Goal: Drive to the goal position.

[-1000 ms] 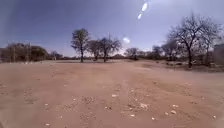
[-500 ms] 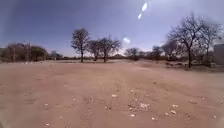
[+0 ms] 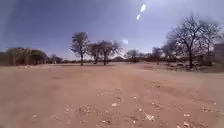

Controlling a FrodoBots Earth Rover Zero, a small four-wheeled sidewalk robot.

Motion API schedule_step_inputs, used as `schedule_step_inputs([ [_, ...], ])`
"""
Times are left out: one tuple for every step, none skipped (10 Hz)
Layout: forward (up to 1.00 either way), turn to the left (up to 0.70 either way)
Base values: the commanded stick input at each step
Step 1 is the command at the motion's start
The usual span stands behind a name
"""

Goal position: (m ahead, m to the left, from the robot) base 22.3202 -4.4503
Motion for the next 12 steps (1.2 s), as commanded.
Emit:
schedule_step_inputs([
  [0.7, 0.0],
  [0.7, 0.0],
  [0.7, 0.0],
  [0.7, 0.0],
  [0.7, 0.0],
  [0.7, 0.0],
  [0.73, 0.0],
  [0.77, 0.0],
  [0.8, 0.0],
  [0.84, 0.0],
  [0.97, 0.0],
  [1.0, 0.0],
])
